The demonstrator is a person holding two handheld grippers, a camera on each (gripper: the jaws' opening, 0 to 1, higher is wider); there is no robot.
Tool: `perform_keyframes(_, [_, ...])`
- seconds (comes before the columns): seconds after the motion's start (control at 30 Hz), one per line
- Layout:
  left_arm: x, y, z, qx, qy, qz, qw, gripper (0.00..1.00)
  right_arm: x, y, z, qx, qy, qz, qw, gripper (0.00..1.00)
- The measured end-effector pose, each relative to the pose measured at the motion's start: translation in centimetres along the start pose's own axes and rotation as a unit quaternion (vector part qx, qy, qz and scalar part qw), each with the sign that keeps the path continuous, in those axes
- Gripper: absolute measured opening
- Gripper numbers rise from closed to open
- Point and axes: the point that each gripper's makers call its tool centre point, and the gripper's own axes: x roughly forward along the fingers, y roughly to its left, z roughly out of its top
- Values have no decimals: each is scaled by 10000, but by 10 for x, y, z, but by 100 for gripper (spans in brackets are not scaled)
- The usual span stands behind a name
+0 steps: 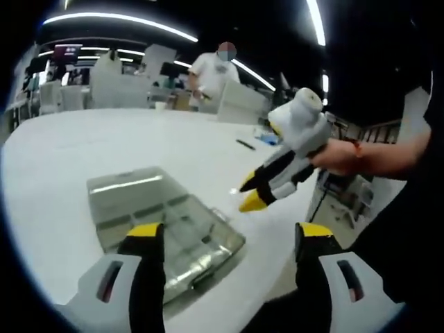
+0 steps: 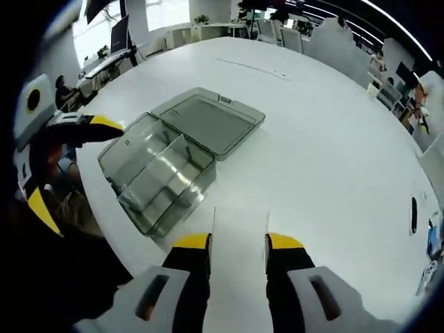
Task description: Insert the divider into the dual guide fixture by aligning both edges with the guide slots and pushing it downward to the bottom, including one-sided entry, uneven engagement, binding, and posture correction.
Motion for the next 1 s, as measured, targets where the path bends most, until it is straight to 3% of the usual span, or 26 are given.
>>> perform_keyframes(0.3, [8, -4, 1, 110, 154, -89, 9998, 71, -15, 1, 10, 131, -473, -61, 9988, 26])
perform_keyframes(0.5, [13, -4, 7, -16, 73, -97, 9999, 67, -24, 6, 21, 155, -897, -89, 9958, 26])
perform_keyframes(0.73, [23, -12, 9, 54, 194, -241, 9995, 66, -32, 14, 28, 300, -1146, 9, 9930, 26])
perform_keyframes(0.83, [25, -12, 12, -46, 120, -248, 9996, 63, -33, 15, 30, 283, -1209, 19, 9923, 26])
perform_keyframes(0.9, [26, -10, 15, -159, 45, -249, 9996, 60, -33, 21, 33, 359, -1340, 231, 9901, 26])
perform_keyframes(1.0, [28, -8, 17, -298, -22, -253, 9992, 58, -33, 20, 34, 324, -1402, 154, 9895, 26])
